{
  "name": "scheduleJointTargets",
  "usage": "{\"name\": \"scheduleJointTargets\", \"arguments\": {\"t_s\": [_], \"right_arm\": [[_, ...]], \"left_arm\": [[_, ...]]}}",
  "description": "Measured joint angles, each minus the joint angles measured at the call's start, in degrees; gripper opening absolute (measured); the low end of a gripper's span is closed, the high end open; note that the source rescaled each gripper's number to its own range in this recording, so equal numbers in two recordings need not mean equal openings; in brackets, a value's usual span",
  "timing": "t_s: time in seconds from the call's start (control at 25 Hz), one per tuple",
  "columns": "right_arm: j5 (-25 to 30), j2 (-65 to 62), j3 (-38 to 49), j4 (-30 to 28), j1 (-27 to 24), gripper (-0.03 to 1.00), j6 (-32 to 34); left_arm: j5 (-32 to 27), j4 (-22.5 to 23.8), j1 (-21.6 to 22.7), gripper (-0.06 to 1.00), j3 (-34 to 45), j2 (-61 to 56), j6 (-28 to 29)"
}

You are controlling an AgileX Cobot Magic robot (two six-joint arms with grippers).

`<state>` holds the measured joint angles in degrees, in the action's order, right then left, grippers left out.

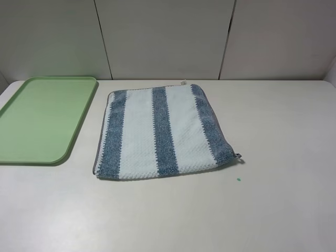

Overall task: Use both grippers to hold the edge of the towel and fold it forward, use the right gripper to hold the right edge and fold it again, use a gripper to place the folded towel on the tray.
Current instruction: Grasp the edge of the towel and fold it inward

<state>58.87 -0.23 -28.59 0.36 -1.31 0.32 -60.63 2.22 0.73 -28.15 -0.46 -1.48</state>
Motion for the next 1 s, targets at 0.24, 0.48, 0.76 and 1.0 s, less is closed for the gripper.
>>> {"name": "scheduleJointTargets", "arguments": {"t_s": [0.24,0.48,0.76,1.0], "right_arm": [[0.00,0.00,0.00,0.00,0.00,1.00,0.00],[0.00,0.00,0.00,0.00,0.00,1.00,0.00],[0.00,0.00,0.00,0.00,0.00,1.00,0.00],[0.00,0.00,0.00,0.00,0.00,1.00,0.00]], "left_arm": [[0.00,0.00,0.00,1.00,0.00,0.00,0.00],[0.00,0.00,0.00,1.00,0.00,0.00,0.00],[0.00,0.00,0.00,1.00,0.00,0.00,0.00],[0.00,0.00,0.00,1.00,0.00,0.00,0.00]]}}
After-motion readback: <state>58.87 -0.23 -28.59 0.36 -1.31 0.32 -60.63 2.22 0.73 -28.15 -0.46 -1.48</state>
